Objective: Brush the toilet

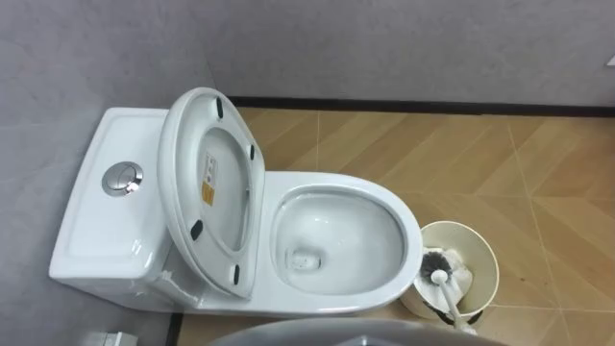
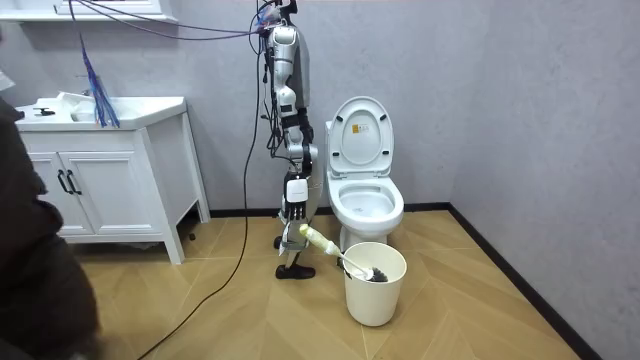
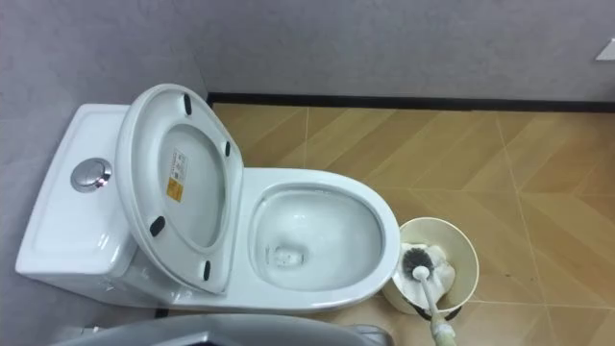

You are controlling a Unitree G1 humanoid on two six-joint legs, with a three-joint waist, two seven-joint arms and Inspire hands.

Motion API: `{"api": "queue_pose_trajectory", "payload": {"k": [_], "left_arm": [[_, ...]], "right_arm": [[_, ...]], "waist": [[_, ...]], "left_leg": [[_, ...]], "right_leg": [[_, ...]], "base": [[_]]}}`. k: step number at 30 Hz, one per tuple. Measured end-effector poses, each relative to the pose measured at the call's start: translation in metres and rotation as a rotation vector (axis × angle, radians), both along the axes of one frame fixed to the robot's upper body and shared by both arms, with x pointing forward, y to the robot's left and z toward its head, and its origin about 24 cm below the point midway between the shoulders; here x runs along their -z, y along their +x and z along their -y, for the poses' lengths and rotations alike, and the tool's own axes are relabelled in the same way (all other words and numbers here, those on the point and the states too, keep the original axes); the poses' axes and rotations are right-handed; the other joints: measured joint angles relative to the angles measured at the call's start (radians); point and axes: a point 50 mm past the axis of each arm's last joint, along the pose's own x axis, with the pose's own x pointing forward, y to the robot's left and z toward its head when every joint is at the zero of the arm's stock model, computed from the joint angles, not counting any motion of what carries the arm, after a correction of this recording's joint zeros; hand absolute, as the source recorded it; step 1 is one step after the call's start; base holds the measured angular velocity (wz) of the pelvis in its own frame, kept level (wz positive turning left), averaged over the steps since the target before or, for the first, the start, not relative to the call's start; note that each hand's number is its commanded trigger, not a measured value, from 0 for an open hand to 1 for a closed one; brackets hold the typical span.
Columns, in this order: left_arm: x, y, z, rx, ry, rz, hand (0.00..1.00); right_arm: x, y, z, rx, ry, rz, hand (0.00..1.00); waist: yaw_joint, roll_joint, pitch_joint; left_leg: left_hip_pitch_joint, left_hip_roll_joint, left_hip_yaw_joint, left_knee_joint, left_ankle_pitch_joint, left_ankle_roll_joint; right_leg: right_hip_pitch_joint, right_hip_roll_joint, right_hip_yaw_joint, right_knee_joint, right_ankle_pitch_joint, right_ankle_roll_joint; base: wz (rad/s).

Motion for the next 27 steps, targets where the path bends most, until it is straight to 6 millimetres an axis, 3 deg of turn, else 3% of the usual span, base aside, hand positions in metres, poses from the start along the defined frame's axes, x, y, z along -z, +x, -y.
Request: {"api": "queue_pose_trajectory", "payload": {"k": [14, 27], "left_arm": [[0.001, 0.001, 0.001, -0.001, -0.009, -0.001, 0.00], [0.001, 0.004, 0.001, 0.017, -0.024, 0.039, 0.00]], "right_arm": [[0.000, 0.016, 0.002, -0.024, -0.036, 0.065, 0.00], [-0.006, 0.045, 0.013, -0.017, -0.229, 0.300, 0.00]], "waist": [[-0.001, 0.001, 0.0007], [0.003, 0.002, 0.0041]], "left_leg": [[0.002, 0.000, 0.004, -0.001, 0.000, 0.000], [0.004, 0.000, 0.003, -0.003, 0.000, 0.000]], "right_leg": [[-0.001, 0.001, 0.007, 0.000, 0.000, 0.000], [-0.003, 0.003, 0.021, -0.002, 0.000, 0.000]], "base": [[0.00], [-0.01]]}}
